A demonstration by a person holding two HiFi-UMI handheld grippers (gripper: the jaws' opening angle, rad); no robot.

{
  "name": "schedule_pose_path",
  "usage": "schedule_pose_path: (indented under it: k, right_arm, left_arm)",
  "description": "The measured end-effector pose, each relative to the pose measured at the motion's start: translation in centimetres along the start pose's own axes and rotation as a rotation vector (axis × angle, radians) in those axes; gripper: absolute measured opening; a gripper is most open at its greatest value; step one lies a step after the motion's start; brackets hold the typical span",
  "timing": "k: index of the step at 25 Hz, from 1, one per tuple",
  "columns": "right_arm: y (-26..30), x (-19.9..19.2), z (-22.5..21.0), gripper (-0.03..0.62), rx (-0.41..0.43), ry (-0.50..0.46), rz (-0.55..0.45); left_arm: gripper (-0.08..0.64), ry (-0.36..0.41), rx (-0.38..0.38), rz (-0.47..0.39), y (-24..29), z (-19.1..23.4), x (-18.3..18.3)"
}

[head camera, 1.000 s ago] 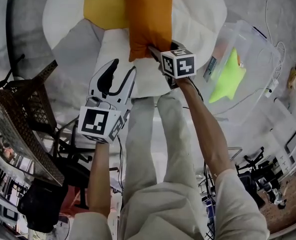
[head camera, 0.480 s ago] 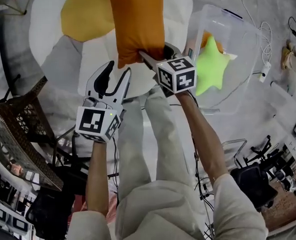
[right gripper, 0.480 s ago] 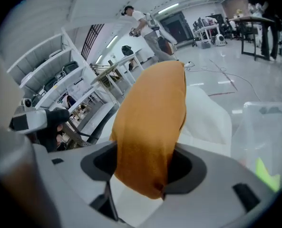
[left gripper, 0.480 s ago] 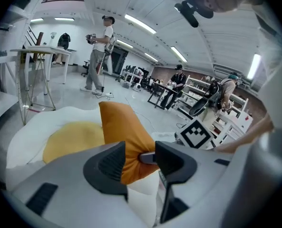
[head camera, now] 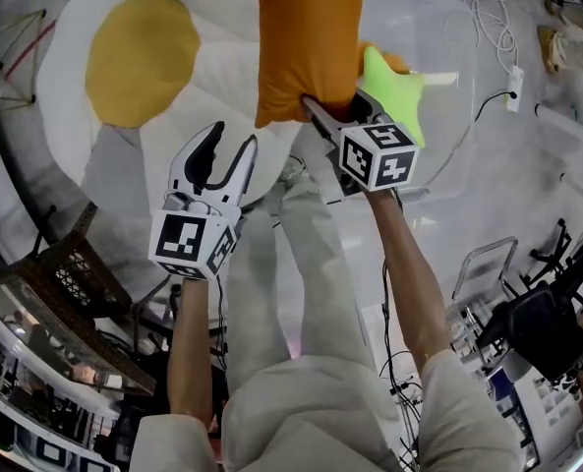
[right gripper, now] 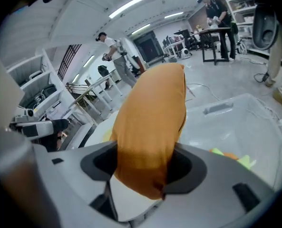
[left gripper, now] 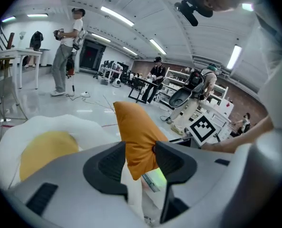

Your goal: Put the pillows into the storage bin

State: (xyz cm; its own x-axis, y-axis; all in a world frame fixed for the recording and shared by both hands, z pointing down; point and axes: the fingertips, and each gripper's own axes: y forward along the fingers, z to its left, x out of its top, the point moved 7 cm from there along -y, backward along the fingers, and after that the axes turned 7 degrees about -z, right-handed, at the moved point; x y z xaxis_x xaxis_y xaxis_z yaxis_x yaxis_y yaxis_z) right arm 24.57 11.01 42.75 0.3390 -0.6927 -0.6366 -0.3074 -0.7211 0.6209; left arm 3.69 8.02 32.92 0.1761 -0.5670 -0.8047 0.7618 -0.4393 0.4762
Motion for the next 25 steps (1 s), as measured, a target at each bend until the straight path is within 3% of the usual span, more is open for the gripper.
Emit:
schedule_pose_path:
  k: [6,12,18,25]
  right_arm:
    - [-6.6,-0.1,-7.2,0.281,-0.137,0.086,-0.059]
    - [-11.8,-3.2,-13.0,0.284,-0.251,0.182,-0.083]
    - [-13.3,-8.9,-16.8,0.293,-0.307,0.300,-0.006]
    - [-11.4,-14.4,-19.6,0.322,-0.316,0.425,0.123]
  left_arm:
    - [0.193,0.055,-0.117,0.028,4.7,-5.4,1.4]
    - [0.193,0.101,-0.213,0.075,8.2,-10.1,0.7]
    - [0.193,0.118,-0.252,0.113,9.3,-12.6,-0.7]
    - [0.192,0.123,-0.225,0.130,9.1,-12.5,-2.1]
